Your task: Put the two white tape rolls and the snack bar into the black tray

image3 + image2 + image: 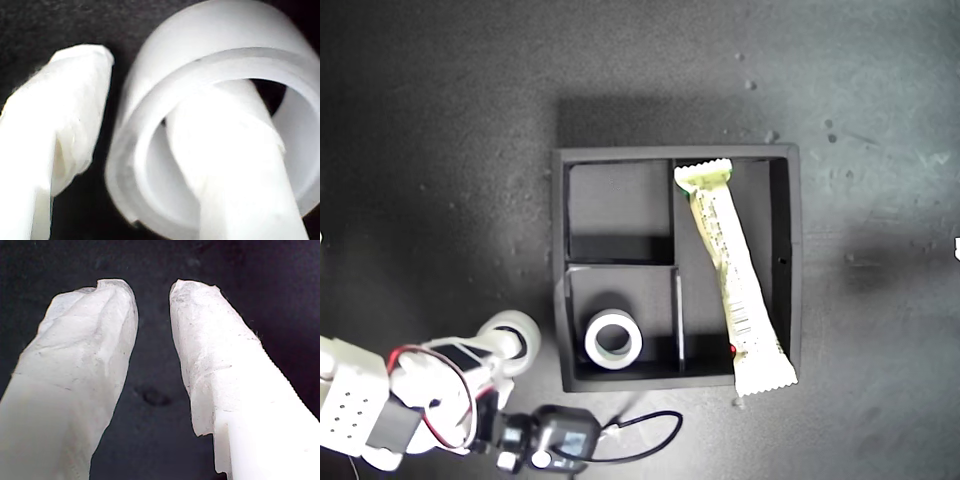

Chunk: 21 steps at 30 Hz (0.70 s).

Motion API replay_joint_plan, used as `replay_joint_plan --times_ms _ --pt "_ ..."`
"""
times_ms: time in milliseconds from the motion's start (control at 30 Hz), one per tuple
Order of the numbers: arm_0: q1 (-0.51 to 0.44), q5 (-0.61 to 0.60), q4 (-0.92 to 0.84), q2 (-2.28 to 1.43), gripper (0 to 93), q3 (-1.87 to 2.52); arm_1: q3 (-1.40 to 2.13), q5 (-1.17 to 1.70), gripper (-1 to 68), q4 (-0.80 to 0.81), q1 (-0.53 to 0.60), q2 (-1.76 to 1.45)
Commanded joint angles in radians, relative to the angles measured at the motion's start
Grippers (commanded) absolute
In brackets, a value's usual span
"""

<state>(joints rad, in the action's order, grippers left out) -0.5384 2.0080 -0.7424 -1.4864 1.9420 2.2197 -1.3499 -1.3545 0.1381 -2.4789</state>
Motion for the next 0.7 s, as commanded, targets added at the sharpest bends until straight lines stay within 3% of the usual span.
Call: replay_joint_plan --times_ms 0,200,400,667 --pt "0.012 0.048 0.049 -0.046 0.0 0.037 0.032 -0.017 2.5 0.02 0.017 -0.104" --pt "0.057 -0.012 -0.253 -0.193 0.0 -0.086 0.12 -0.043 2.3 0.064 0.052 -0.14" --pt "0.176 -0.178 -0.571 -0.276 0.0 -0.345 0.273 -0.107 0.1 0.16 0.066 -0.147" --pt "0.339 -0.413 -0.716 -0.213 0.0 -0.641 0.591 -0.196 0.0 0.249 0.058 -0.497"
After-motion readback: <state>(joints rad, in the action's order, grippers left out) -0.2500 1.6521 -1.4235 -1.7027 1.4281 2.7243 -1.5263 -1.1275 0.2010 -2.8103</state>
